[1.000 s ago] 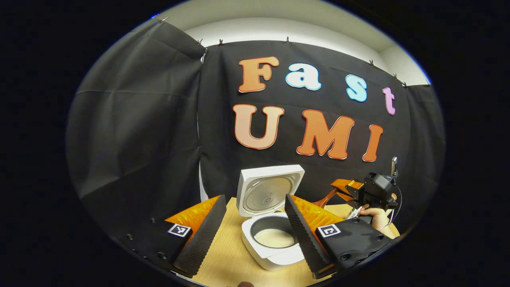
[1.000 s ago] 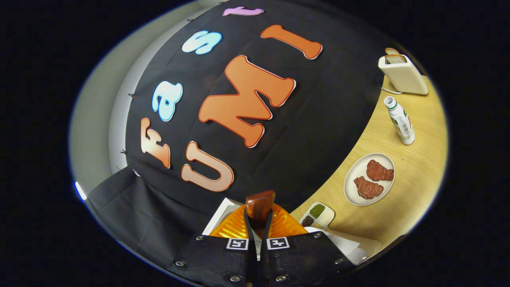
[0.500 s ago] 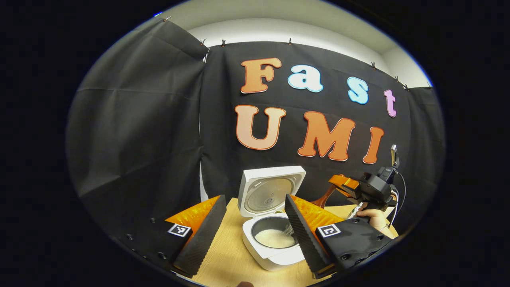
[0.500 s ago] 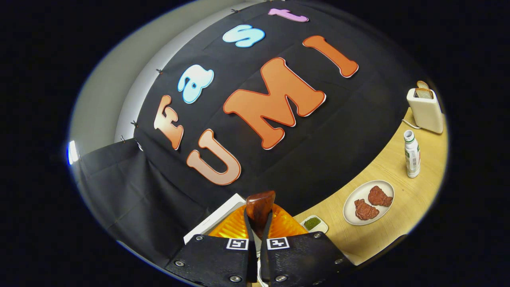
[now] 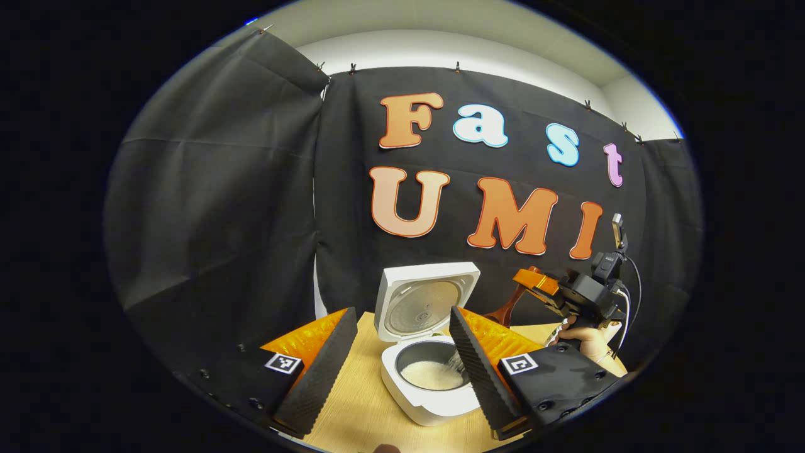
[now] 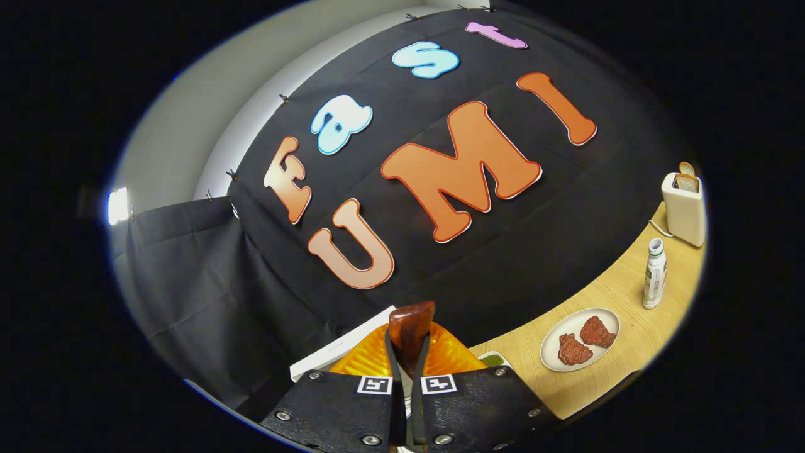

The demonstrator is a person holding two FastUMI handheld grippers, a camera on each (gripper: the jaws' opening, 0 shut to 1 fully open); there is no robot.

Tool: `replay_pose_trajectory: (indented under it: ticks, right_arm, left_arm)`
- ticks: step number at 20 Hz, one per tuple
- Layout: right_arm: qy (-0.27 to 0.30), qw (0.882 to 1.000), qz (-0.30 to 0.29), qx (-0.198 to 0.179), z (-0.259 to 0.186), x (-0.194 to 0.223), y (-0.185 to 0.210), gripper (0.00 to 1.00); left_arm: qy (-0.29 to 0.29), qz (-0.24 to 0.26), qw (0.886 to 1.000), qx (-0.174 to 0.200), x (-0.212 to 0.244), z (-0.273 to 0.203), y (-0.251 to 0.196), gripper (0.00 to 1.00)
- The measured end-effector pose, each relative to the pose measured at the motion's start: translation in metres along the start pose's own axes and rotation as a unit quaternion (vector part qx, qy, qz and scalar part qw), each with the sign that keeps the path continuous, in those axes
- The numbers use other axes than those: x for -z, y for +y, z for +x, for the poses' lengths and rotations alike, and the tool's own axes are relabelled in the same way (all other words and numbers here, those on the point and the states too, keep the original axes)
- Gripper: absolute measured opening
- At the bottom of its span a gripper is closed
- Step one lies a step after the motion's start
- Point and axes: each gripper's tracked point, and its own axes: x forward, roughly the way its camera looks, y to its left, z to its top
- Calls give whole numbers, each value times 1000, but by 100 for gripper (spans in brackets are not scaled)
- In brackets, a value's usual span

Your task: Close the left gripper, press the button to open the rice cooker; take a wooden spoon from the chopstick holder with the right hand, scoop a spoonful of rice and pour it into the rice cooker, then put the wooden spoon back into the chopstick holder.

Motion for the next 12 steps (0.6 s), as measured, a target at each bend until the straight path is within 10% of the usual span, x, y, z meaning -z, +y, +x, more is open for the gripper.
replay_pose_trajectory:
  ticks: [12]
  right_arm:
    - [-8, 998, -56, -26, 10, 0, 24, 3]
  left_arm:
    - [-1, 1, 1000, -4, 1, -2, 6, 100]
